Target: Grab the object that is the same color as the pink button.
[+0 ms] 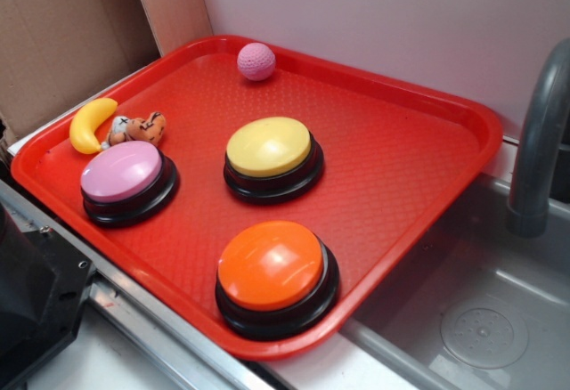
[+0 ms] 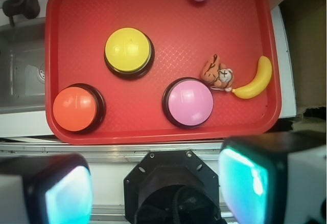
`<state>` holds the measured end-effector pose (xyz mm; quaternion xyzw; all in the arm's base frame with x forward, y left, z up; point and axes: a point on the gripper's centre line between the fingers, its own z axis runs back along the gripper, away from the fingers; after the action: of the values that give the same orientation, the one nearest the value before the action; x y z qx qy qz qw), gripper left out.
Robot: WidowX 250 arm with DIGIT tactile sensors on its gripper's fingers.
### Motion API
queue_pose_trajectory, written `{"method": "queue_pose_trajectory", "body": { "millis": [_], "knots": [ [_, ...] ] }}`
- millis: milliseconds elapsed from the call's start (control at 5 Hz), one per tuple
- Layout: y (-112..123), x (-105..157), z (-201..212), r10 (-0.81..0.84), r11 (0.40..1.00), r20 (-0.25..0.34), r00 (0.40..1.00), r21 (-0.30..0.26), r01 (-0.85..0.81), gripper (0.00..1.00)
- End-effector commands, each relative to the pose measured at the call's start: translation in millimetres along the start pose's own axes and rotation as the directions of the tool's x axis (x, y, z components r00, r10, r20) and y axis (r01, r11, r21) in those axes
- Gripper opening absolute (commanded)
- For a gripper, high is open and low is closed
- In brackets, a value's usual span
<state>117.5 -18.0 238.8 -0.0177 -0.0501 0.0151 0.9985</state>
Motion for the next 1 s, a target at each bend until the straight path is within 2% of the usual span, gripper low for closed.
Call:
{"method": "queue_pose_trajectory", "body": {
  "millis": [0,200,400,600,800],
  "knots": [
    [0,0,0,0.000,1.000,0.000,1.000,0.000,0.000,1.00],
    [7,12,-3,-0.024,0.999,0.019,1.000,-0.032,0.024,1.00],
    [15,35,-8,-0.011,1.000,0.051,0.999,-0.019,0.012,1.00],
    [22,62,-18,0.015,1.000,0.149,0.989,-0.011,-0.013,1.00],
    [32,88,-37,0.051,0.999,0.221,0.974,-0.002,-0.052,1.00]
  ]
}}
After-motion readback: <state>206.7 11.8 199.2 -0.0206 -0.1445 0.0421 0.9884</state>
